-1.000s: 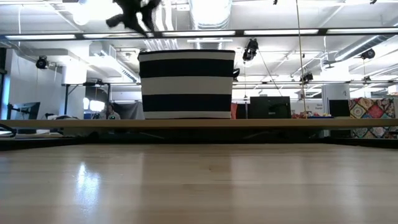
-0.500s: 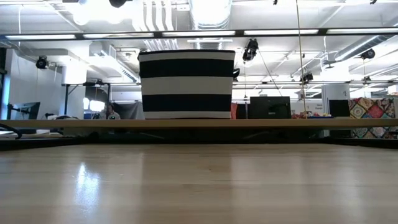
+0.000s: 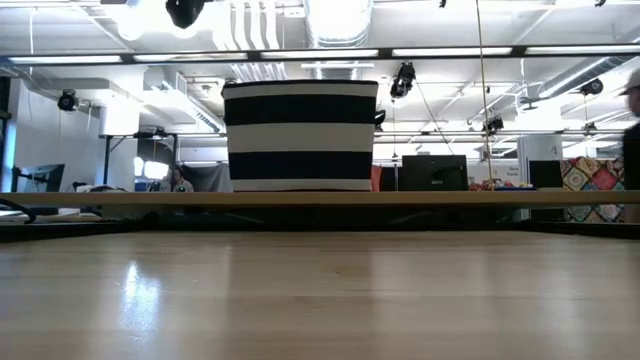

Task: Fold Laundry from Bin
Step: Return to Home Position

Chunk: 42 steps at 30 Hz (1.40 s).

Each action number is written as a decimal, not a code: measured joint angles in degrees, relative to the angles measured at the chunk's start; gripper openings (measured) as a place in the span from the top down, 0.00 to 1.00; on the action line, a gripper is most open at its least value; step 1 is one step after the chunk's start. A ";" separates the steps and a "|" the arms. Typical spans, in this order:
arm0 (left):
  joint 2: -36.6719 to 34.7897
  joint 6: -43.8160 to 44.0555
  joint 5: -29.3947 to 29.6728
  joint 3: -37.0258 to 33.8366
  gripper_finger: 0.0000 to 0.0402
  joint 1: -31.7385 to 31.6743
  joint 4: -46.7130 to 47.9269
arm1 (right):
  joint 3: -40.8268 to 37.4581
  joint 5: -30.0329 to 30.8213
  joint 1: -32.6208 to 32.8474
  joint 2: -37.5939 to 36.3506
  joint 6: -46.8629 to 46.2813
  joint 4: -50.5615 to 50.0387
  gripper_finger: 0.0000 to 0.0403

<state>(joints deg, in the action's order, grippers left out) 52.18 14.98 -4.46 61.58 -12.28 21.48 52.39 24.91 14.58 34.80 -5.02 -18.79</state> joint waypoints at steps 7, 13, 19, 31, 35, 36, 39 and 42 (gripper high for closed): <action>-4.16 -7.18 -1.98 -8.43 0.69 1.15 -2.00 | -11.72 -26.67 -2.29 -3.87 -0.57 18.46 0.88; -12.76 -13.82 -5.58 -18.74 0.69 2.21 -4.80 | -21.10 -33.51 -7.41 -6.84 -1.69 30.61 0.88; -23.21 -13.05 -9.20 -27.35 0.69 2.26 -1.46 | -25.66 -18.40 -7.77 -9.45 -7.08 21.69 0.88; -51.41 -12.15 -15.42 -40.37 0.69 2.21 -12.28 | -46.36 -24.35 -10.77 -20.53 -5.48 53.89 0.88; -51.15 -14.26 -15.65 -40.21 0.69 2.17 -8.86 | -51.58 -25.15 -10.79 -33.71 -4.32 53.59 0.88; -50.14 -15.31 -16.30 -40.07 0.69 2.25 -9.83 | -51.57 -24.77 -10.77 -34.73 -4.03 51.05 0.88; -50.09 -15.98 -17.23 -42.01 0.69 2.35 -10.50 | -51.61 -25.26 -10.85 -33.64 -1.26 51.98 0.88; -51.48 -14.98 -16.97 -46.47 0.69 2.37 -16.77 | -51.64 -26.49 -10.86 -33.23 -1.38 52.38 0.88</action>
<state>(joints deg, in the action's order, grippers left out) 0.70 0.00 -21.43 15.11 -9.91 4.71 0.75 -1.58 3.73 1.56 -6.41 33.60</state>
